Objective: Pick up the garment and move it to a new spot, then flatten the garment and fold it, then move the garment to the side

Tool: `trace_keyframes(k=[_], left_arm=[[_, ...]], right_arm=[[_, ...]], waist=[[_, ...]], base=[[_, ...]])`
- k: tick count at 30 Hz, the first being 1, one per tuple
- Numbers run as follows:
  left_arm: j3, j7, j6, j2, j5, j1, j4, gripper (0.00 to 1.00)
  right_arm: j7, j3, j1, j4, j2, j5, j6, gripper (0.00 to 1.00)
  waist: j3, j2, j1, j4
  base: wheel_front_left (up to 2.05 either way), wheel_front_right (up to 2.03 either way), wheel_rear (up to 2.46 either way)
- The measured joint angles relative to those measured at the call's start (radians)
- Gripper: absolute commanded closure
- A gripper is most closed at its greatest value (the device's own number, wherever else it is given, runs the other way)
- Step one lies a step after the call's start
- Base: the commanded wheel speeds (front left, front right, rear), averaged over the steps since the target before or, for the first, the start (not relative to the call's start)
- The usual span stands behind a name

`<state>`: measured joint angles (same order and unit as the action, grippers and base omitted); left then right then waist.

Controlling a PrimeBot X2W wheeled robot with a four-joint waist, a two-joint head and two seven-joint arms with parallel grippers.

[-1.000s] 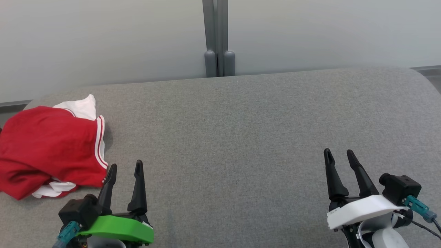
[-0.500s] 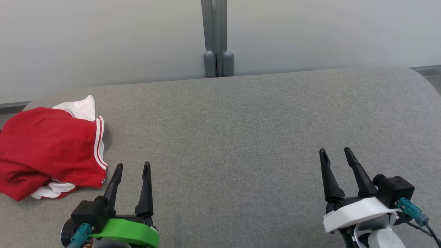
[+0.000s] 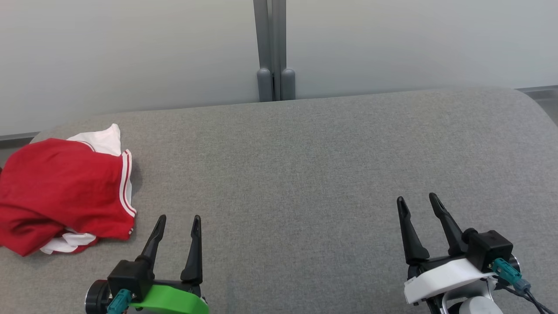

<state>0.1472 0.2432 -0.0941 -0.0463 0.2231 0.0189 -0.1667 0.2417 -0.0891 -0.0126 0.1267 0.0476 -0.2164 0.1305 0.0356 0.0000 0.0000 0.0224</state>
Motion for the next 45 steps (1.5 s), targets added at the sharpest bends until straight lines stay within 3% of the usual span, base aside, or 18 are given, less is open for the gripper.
trace_keyframes(k=[12, 45], left_arm=[[0.008, 0.02, -0.012, -0.001, -0.047, 0.0, 0.002, 0.0], [0.008, 0.021, -0.016, -0.001, -0.038, -0.01, 0.002, 0.0]], right_arm=[[0.021, -0.014, -0.002, 0.001, 0.0, 0.079, 0.0, 0.0], [0.021, -0.005, -0.002, -0.012, 0.001, 0.081, 0.0, 0.0]], waist=[[0.001, 0.0, 0.0, -0.001], [-0.025, 0.0, 0.0, -0.017]], base=[[0.0, 0.0, 0.0], [0.0, 0.0, 0.0]])
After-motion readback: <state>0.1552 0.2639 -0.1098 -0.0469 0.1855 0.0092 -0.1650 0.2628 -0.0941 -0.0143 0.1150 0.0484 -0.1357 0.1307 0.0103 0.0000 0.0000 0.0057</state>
